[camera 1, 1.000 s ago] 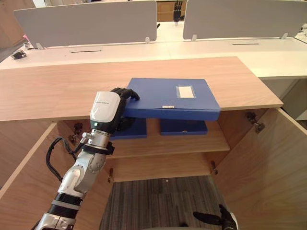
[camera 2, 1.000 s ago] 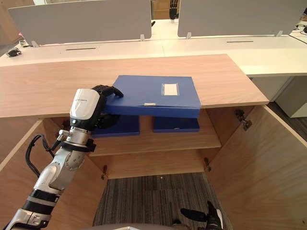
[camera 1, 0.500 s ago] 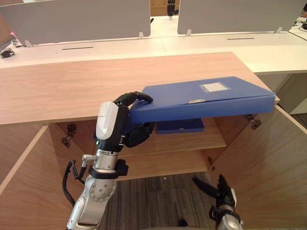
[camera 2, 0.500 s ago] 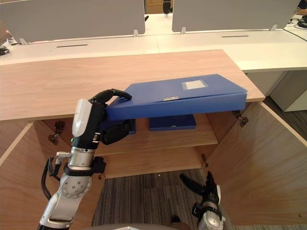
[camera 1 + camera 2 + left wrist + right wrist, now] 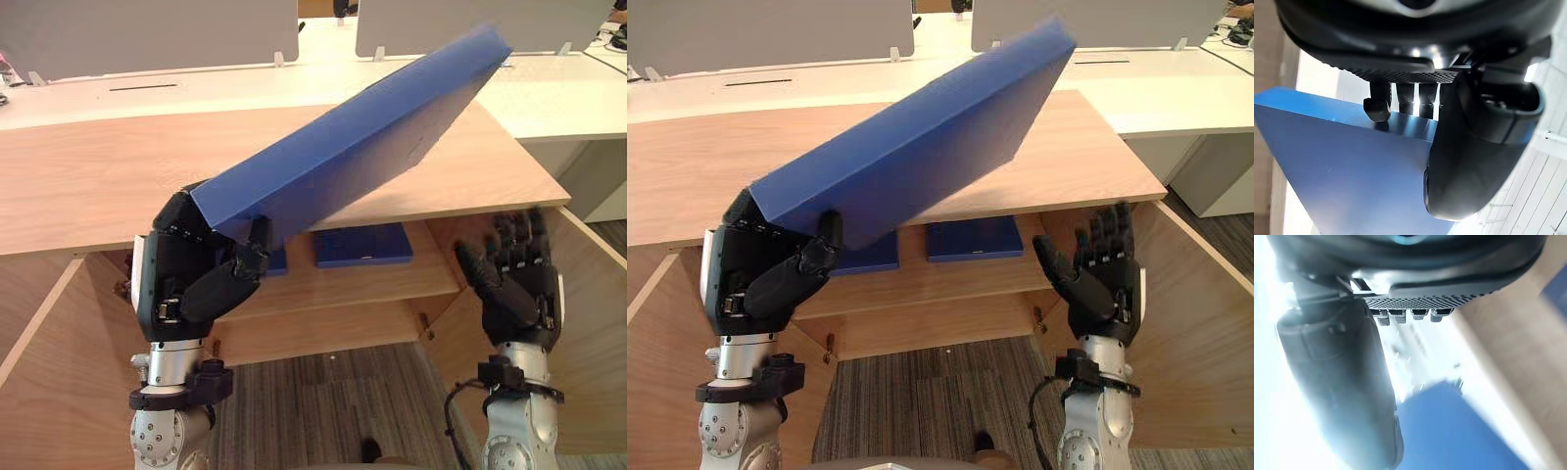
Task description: Walk over to the cabinet, pick up the folder, carry it to the office cabinet, place the folder inside the office cabinet, then close the office cabinet door
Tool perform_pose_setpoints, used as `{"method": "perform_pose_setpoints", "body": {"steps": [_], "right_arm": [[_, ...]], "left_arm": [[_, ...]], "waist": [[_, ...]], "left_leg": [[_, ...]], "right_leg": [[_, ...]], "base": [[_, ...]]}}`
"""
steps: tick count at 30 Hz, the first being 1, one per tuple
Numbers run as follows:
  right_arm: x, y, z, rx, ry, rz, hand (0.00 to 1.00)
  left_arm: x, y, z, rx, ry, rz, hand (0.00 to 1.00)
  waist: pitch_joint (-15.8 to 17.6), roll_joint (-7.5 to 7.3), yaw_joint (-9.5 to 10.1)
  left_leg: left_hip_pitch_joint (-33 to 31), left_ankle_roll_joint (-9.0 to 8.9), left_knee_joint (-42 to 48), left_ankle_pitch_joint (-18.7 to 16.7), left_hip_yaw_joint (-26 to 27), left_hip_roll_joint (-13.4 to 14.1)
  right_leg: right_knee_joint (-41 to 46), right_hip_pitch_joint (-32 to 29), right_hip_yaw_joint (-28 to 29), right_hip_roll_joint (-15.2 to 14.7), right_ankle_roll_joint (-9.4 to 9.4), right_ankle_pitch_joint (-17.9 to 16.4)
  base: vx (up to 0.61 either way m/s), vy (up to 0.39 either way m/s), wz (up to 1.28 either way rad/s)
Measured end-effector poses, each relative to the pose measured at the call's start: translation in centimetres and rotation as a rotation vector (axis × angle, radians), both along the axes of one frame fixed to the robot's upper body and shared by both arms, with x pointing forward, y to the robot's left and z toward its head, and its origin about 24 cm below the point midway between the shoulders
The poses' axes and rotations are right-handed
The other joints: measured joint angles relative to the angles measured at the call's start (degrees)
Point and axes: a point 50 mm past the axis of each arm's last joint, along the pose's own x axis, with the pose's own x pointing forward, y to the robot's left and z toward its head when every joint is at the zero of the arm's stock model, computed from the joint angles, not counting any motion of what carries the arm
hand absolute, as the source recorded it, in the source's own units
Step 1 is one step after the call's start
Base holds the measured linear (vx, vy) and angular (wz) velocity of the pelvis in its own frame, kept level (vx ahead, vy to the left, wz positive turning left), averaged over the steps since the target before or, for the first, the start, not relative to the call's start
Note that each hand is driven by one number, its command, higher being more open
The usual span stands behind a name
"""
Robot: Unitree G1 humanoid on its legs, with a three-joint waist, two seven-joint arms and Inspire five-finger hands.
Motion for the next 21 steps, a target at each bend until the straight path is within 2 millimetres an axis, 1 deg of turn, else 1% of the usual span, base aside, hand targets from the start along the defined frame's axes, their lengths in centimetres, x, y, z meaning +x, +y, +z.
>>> {"method": "perform_pose_setpoints", "body": {"steps": [1,2,3,5,8,10,12,16,18,21], "right_arm": [[0.6,0.8,0.7,0.008,-0.039,0.044,1.00],[0.9,1.2,1.0,0.011,-0.055,0.067,1.00],[1.3,1.8,1.4,0.023,-0.081,0.099,1.00],[1.7,2.4,1.6,0.031,-0.093,0.136,1.00],[2.6,3.7,1.3,0.043,-0.082,0.201,1.00],[3.2,4.6,0.7,0.046,-0.055,0.242,1.00],[3.6,5.1,0.4,0.047,-0.040,0.263,1.00],[4.0,5.4,0.0,0.052,-0.017,0.264,1.00],[4.5,5.3,-0.4,0.062,0.012,0.238,1.00],[4.7,5.0,-0.8,0.086,0.044,0.191,1.00]], "left_arm": [[0.1,-0.4,-0.2,-0.001,0.011,-0.027,0.00],[0.1,-0.5,-0.3,-0.006,0.019,-0.040,0.00],[0.2,-0.8,-0.5,-0.024,0.026,-0.065,0.00],[0.4,-0.9,-0.5,-0.048,0.028,-0.079,0.00],[0.8,-1.0,-0.6,-0.100,0.034,-0.093,0.00],[0.9,-1.1,-0.5,-0.129,0.030,-0.101,0.00],[1.0,-1.1,-0.5,-0.148,0.029,-0.101,0.00],[1.2,-1.3,-0.2,-0.161,0.016,-0.105,0.00],[1.3,-1.5,-0.1,-0.170,0.012,-0.107,0.00],[1.4,-1.5,0.1,-0.176,0.003,-0.103,0.00]], "waist": [[0.00,0.00,0.20],[0.00,0.00,0.35],[-0.01,0.01,0.88],[-0.01,0.02,1.32],[-0.03,0.05,1.51],[-0.05,0.06,1.61],[-0.06,0.06,1.90],[-0.14,0.10,2.46],[-0.23,0.11,2.48],[-0.28,0.12,2.49]], "left_leg": [[-0.10,0.00,0.07,0.00,-0.14,0.02],[-0.16,0.00,0.13,0.00,-0.23,0.04],[-0.34,0.00,0.25,0.00,-0.54,0.08],[-0.48,0.01,0.44,0.01,-0.87,0.09],[-0.55,0.05,0.75,0.03,-1.90,0.05],[-0.69,0.11,0.97,0.08,-2.58,-0.04],[-0.74,0.18,1.02,0.13,-2.76,-0.08],[-0.97,0.38,1.05,0.30,-3.27,-0.23],[-1.03,0.49,1.04,0.38,-3.52,-0.37],[-1.10,0.67,0.96,0.52,-3.92,-0.57]], "right_leg": [[0.01,0.01,-0.15,-0.01,0.01,0.01],[0.03,0.03,-0.24,-0.01,0.02,0.01],[0.09,0.07,-0.59,-0.02,0.02,0.01],[0.19,0.13,-0.88,-0.08,0.02,0.01],[0.32,0.60,-1.71,-0.24,0.02,0.01],[0.38,0.88,-2.40,-0.38,0.02,0.01],[0.41,0.95,-2.56,-0.44,0.02,0.01],[0.47,0.97,-3.02,-0.59,0.02,0.01],[0.52,1.02,-3.23,-0.75,0.02,0.01],[0.57,1.09,-3.61,-0.94,0.02,0.01]], "base": [[-0.04,-0.032,0.05],[-0.04,-0.044,0.10],[-0.04,-0.044,0.10],[-0.04,-0.037,0.11],[-0.05,-0.029,0.16],[-0.05,-0.025,0.15],[-0.04,-0.020,0.06],[-0.04,-0.024,0.08],[-0.05,-0.021,0.05],[-0.04,-0.016,0.08]]}}
